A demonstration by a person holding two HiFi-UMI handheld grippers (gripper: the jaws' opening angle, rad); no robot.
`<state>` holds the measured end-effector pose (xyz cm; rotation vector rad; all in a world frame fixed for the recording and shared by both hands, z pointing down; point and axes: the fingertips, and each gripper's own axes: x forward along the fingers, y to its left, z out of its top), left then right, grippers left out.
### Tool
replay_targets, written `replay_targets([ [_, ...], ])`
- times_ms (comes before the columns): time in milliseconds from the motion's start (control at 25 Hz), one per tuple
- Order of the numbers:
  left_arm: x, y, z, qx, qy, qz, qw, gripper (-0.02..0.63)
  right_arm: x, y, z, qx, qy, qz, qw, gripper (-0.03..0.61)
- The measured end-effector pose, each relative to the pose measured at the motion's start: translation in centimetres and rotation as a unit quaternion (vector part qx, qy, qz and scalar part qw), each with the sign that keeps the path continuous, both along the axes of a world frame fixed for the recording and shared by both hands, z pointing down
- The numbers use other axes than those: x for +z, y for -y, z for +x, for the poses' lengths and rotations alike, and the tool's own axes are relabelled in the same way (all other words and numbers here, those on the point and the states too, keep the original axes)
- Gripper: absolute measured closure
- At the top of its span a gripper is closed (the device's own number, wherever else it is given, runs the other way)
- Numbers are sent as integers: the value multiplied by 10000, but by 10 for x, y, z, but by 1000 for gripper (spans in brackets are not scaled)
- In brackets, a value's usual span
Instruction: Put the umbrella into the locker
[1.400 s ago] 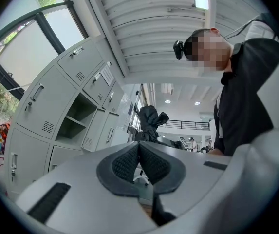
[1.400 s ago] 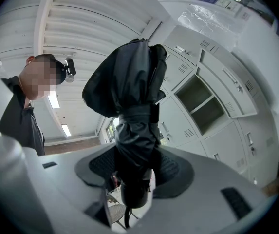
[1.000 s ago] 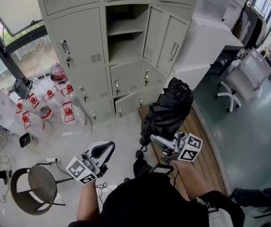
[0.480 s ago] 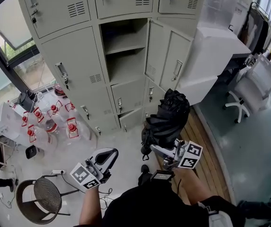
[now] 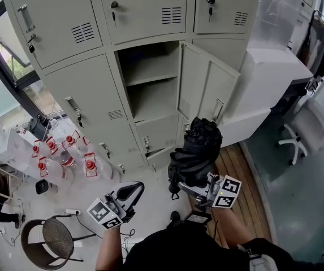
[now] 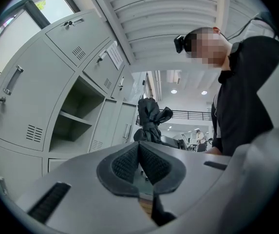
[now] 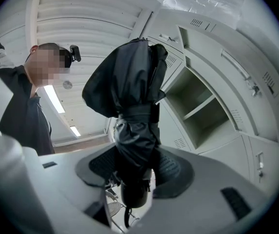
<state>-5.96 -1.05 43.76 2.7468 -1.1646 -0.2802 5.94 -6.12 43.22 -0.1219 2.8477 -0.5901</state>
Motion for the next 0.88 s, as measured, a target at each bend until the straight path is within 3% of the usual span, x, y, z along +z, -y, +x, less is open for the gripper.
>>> replay_targets([
  [440, 1, 65, 7, -274, 132, -67, 9995, 598, 3, 61, -10, -458, -130, 64, 9988, 364],
  [880, -7, 114, -30, -230, 340, 124, 9991, 598, 1, 106, -50, -403, -269, 68, 9988, 364],
])
